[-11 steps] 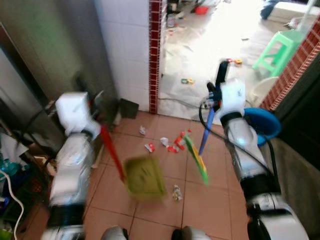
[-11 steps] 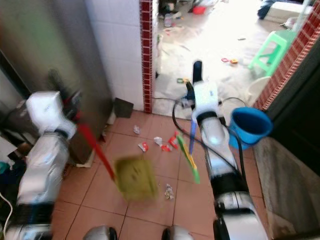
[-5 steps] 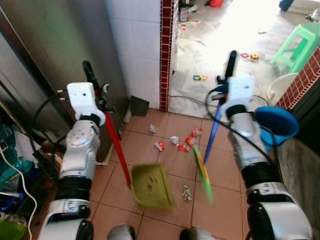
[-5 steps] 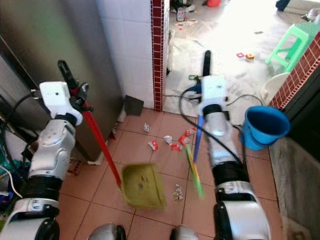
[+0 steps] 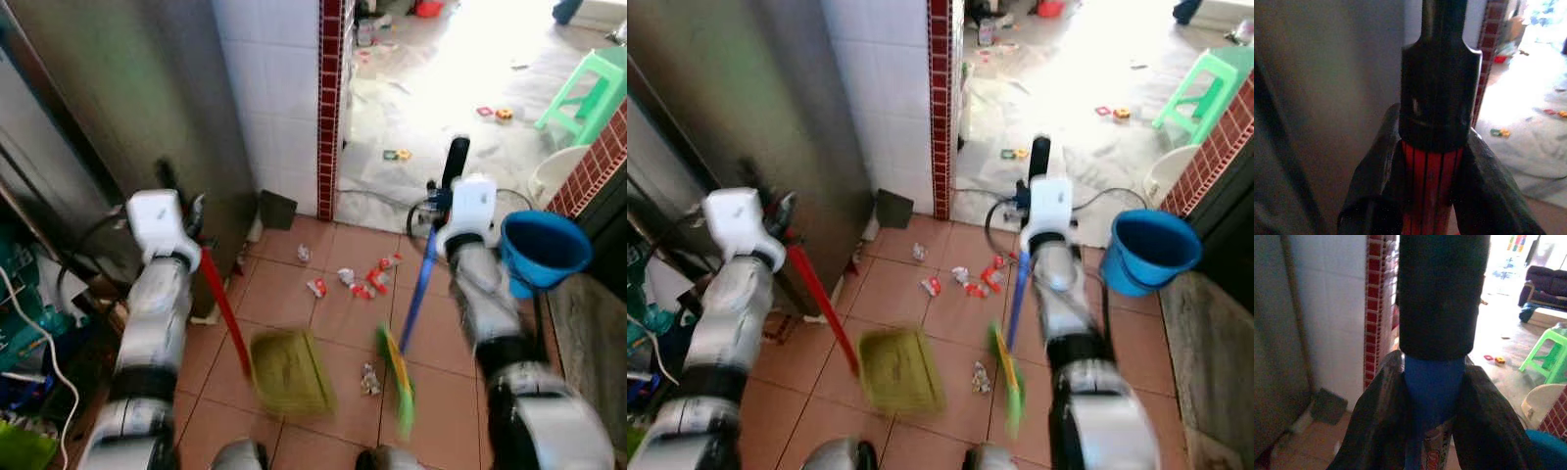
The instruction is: Sweep floor
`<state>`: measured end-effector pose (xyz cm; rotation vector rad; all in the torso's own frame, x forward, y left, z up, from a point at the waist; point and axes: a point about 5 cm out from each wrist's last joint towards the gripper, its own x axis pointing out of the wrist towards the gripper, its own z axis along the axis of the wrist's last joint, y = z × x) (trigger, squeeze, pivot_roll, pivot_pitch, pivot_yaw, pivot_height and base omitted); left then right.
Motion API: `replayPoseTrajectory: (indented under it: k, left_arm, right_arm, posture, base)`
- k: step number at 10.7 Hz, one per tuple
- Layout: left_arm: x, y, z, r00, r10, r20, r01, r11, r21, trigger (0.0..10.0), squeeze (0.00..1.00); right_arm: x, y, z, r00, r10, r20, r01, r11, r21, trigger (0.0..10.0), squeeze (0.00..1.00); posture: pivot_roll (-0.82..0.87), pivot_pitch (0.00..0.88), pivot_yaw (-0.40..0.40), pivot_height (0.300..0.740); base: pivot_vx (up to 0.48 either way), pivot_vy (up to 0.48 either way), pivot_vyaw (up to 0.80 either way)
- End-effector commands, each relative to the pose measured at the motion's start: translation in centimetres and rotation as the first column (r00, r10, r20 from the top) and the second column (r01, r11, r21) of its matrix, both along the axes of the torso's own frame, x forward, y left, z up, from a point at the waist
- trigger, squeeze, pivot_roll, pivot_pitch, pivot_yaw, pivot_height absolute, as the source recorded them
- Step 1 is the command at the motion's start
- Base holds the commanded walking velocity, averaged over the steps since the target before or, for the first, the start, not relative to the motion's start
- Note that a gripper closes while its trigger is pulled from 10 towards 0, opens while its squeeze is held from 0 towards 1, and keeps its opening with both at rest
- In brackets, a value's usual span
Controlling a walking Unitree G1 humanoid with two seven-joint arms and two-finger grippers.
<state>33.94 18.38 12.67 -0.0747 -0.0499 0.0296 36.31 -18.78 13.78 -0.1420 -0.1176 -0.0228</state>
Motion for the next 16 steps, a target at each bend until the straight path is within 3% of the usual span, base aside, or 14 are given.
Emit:
replayPoseTrajectory:
  k: [1, 2, 3, 4, 5, 6, 7, 9, 12, 13, 15, 16]
  left_arm:
    - [0.8, -0.1, 4.2, 0.988, -0.013, 0.155, 0.013, 1.0, 0.001, 10.0, 0.0]
    - [1.7, -0.3, 5.8, 0.98, -0.021, 0.2, 0.026, 0.999, -0.019, 10.0, 0.0]
    - [1.9, -0.5, 3.5, 0.991, 0.001, 0.132, 0.002, 1.0, -0.027, 10.0, 0.0]
    - [1.9, -0.5, 4.1, 0.988, -0.005, 0.152, 0.009, 1.0, -0.027, 10.0, 0.0]
    - [1.5, -0.4, 3.4, 0.988, -0.043, 0.15, 0.039, 0.999, 0.027, 10.0, 0.0]
    - [1.4, -0.1, 3.2, 0.99, -0.015, 0.14, 0.013, 1.0, 0.015, 10.0, 0.0]
    - [1.0, -0.2, 3.5, 0.98, -0.043, 0.193, 0.033, 0.998, 0.054, 10.0, 0.0]
    - [-0.7, -0.1, 2.0, 0.981, -0.022, 0.193, 0.013, 0.999, 0.047, 10.0, 0.0]
    - [-1.1, 0.0, 0.7, 0.989, -0.018, 0.144, 0.005, 0.996, 0.089, 10.0, 0.0]
    - [-1.3, 0.4, 0.4, 0.992, -0.021, 0.124, 0.014, 0.998, 0.059, 10.0, 0.0]
    - [-1.2, 0.4, 0.2, 0.993, -0.019, 0.113, 0.011, 0.998, 0.066, 10.0, 0.0]
    - [-1.8, 0.4, 0.1, 0.991, 0.001, 0.131, -0.004, 1.0, 0.023, 10.0, 0.0]
  right_arm:
    - [1.0, -0.3, 3.6, 0.993, -0.006, 0.12, 0.004, 1.0, 0.015, 10.0, 0.0]
    - [1.6, -0.2, 5.0, 0.987, -0.008, 0.16, 0.004, 1.0, 0.021, 10.0, 0.0]
    - [1.2, -0.1, 2.7, 0.994, -0.032, 0.102, 0.033, 0.999, 0.0, 10.0, 0.0]
    - [1.2, 0.3, 3.3, 0.992, 0.007, 0.125, -0.005, 1.0, -0.015, 10.0, 0.0]
    - [0.7, 0.9, 2.6, 0.99, 0.048, 0.136, -0.038, 0.997, -0.071, 10.0, 0.0]
    - [0.7, 1.1, 3.1, 0.987, 0.03, 0.158, -0.022, 0.998, -0.055, 10.0, 0.0]
    - [0.5, 1.7, 3.8, 0.975, 0.062, 0.215, -0.038, 0.992, -0.117, 10.0, 0.0]
    - [0.2, 2.8, 4.1, 0.965, 0.131, 0.227, -0.102, 0.986, -0.135, 10.0, 0.0]
    - [1.2, 5.4, 4.2, 0.95, 0.259, 0.172, -0.231, 0.958, -0.17, 10.0, 0.0]
    - [1.5, 6.2, 4.3, 0.945, 0.291, 0.149, -0.264, 0.948, -0.177, 10.0, 0.0]
    - [1.7, 6.5, 2.9, 0.949, 0.308, 0.06, -0.291, 0.935, -0.202, 10.0, 0.0]
    - [1.1, 6.4, 2.2, 0.947, 0.31, 0.079, -0.289, 0.935, -0.207, 10.0, 0.0]
  posture:
    - [-0.08, 0.0, 0.057, 0.74]
    - [-0.07, 0.0, 0.061, 0.74]
    - [-0.08, 0.0, 0.061, 0.74]
    - [-0.09, 0.0, 0.055, 0.74]
    - [-0.1, 0.0, 0.067, 0.74]
    - [-0.09, 0.0, 0.057, 0.74]
    - [-0.08, 0.0, 0.049, 0.74]
    - [-0.07, 0.0, 0.031, 0.74]
    - [-0.03, 0.0, 0.008, 0.74]
    - [-0.03, 0.0, 0.014, 0.74]
    - [-0.01, 0.0, 0.016, 0.74]
    - [0.0, 0.0, 0.025, 0.74]
  base:
    - [0.0, 0.0, 0.0]
    - [0.0, 0.0, 0.0]
    - [0.0, 0.0, 0.0]
    - [0.0, 0.0, 0.0]
    - [0.0, 0.0, 0.0]
    - [0.0, 0.0, 0.0]
    - [0.0, 0.0, 0.0]
    - [0.0, 0.0, 0.0]
    - [0.0, 0.0, 0.0]
    - [0.0, 0.0, 0.0]
    - [0.0, 0.0, 0.0]
    - [0.0, 0.0, 0.0]
